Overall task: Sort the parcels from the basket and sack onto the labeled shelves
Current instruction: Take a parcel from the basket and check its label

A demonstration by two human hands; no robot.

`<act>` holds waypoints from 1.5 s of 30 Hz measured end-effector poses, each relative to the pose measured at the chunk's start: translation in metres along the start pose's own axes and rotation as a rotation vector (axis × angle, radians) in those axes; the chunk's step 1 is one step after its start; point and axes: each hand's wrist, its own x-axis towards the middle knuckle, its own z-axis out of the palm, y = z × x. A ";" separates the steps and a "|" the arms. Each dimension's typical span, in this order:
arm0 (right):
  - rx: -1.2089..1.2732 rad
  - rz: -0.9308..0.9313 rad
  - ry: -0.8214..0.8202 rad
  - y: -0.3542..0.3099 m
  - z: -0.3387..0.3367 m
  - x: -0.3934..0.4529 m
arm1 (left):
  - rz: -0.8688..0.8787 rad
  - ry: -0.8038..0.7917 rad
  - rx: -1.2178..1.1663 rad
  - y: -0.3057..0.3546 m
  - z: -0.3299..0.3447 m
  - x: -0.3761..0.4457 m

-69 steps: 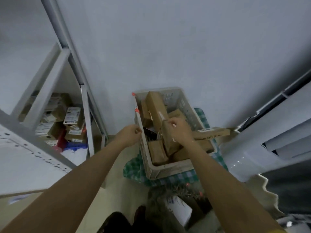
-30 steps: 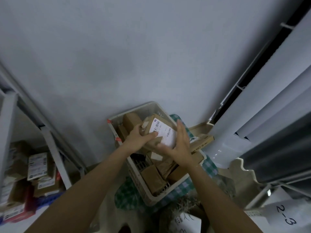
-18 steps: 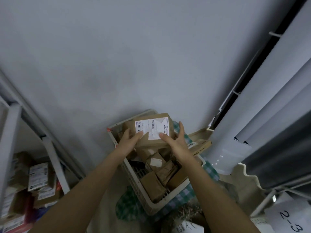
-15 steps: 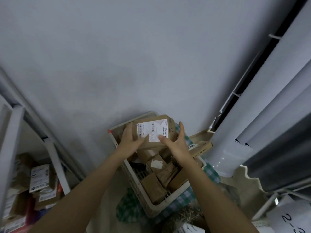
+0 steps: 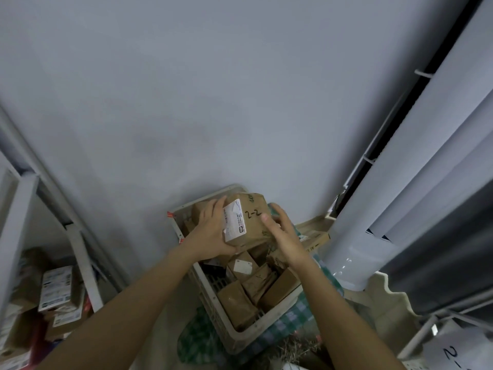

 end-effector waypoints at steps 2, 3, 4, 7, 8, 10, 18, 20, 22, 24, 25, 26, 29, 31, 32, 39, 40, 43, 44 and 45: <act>-0.114 -0.036 -0.092 -0.003 -0.013 -0.002 | 0.048 -0.011 -0.058 -0.001 -0.001 -0.002; -0.225 -0.067 -0.142 -0.007 -0.020 -0.003 | 0.081 -0.020 -0.073 -0.001 -0.002 -0.003; -0.378 -0.103 -0.180 -0.012 -0.025 -0.003 | 0.111 -0.025 -0.079 0.000 -0.002 -0.003; -0.810 -0.238 -0.239 -0.026 -0.037 -0.002 | 0.173 -0.024 -0.090 0.004 -0.007 -0.004; -0.904 -0.292 -0.227 -0.029 -0.039 -0.003 | 0.182 -0.024 -0.091 0.005 -0.008 -0.004; -1.014 -0.389 -0.190 -0.034 -0.041 -0.007 | 0.203 -0.021 -0.101 0.011 -0.008 -0.005; -1.027 -0.467 -0.072 -0.029 -0.046 -0.027 | 0.243 -0.016 0.040 0.027 0.004 -0.008; -0.984 -0.448 -0.021 -0.022 -0.047 -0.030 | 0.248 -0.002 0.132 0.033 0.011 -0.013; -0.926 -0.424 0.044 -0.012 -0.047 -0.035 | 0.153 -0.004 0.147 0.033 0.019 -0.018; -0.827 -0.380 0.118 -0.002 -0.045 -0.045 | 0.077 -0.018 0.180 0.027 0.028 -0.026; -0.770 -0.352 0.149 0.004 -0.044 -0.051 | 0.074 -0.023 0.193 0.023 0.033 -0.032; -0.719 -0.326 0.172 0.011 -0.042 -0.059 | 0.074 -0.021 0.189 0.020 0.038 -0.039; -0.642 -0.256 0.220 0.032 -0.035 -0.089 | 0.049 0.001 0.138 0.016 0.056 -0.061; -0.616 -0.196 0.259 0.048 -0.029 -0.112 | 0.054 -0.004 0.089 0.013 0.065 -0.075; -0.604 -0.171 0.283 0.056 -0.026 -0.124 | 0.051 -0.019 0.060 0.012 0.069 -0.081; -0.510 0.114 0.501 0.119 0.016 -0.228 | 0.091 -0.280 0.061 0.011 0.103 -0.154; -0.504 0.163 0.511 0.130 0.023 -0.244 | 0.094 -0.318 0.074 0.010 0.110 -0.162; -0.490 0.304 0.540 0.161 0.037 -0.300 | 0.108 -0.452 0.153 0.012 0.143 -0.187; -0.487 0.351 0.562 0.170 0.039 -0.321 | 0.116 -0.499 0.190 0.017 0.155 -0.196; -0.483 0.397 0.587 0.179 0.040 -0.343 | 0.128 -0.540 0.223 0.023 0.168 -0.206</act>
